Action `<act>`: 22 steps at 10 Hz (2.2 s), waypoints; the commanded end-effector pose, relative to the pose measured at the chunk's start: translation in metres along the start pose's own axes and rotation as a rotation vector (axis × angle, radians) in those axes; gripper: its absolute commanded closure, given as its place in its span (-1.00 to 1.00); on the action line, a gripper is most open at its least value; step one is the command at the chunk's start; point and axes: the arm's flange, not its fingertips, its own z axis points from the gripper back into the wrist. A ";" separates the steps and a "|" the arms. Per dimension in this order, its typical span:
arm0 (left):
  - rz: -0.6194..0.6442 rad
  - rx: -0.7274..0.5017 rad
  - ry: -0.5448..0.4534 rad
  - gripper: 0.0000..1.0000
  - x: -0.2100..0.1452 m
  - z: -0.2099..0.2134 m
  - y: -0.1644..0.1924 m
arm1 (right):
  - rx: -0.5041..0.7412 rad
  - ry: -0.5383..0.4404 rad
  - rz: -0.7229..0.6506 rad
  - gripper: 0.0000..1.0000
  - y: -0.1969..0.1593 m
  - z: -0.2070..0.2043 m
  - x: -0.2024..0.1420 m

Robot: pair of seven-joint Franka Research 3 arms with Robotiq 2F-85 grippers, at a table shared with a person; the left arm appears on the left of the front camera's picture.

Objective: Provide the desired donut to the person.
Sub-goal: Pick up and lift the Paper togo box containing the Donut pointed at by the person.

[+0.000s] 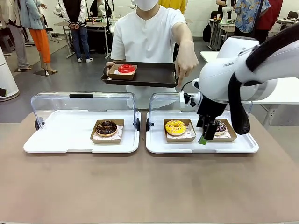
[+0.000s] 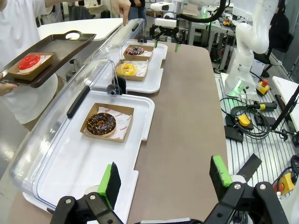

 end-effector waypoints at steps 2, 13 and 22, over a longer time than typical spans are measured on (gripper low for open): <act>-0.008 0.006 -0.017 -1.00 0.001 0.000 -0.002 | -0.032 0.002 0.039 -1.00 -0.024 -0.024 0.023; -0.008 0.006 -0.017 -1.00 0.001 0.000 -0.002 | -0.017 -0.015 0.036 -1.00 -0.031 -0.036 0.027; -0.008 0.006 -0.017 -1.00 0.001 0.000 -0.002 | -0.033 0.050 0.019 -1.00 -0.067 -0.076 0.022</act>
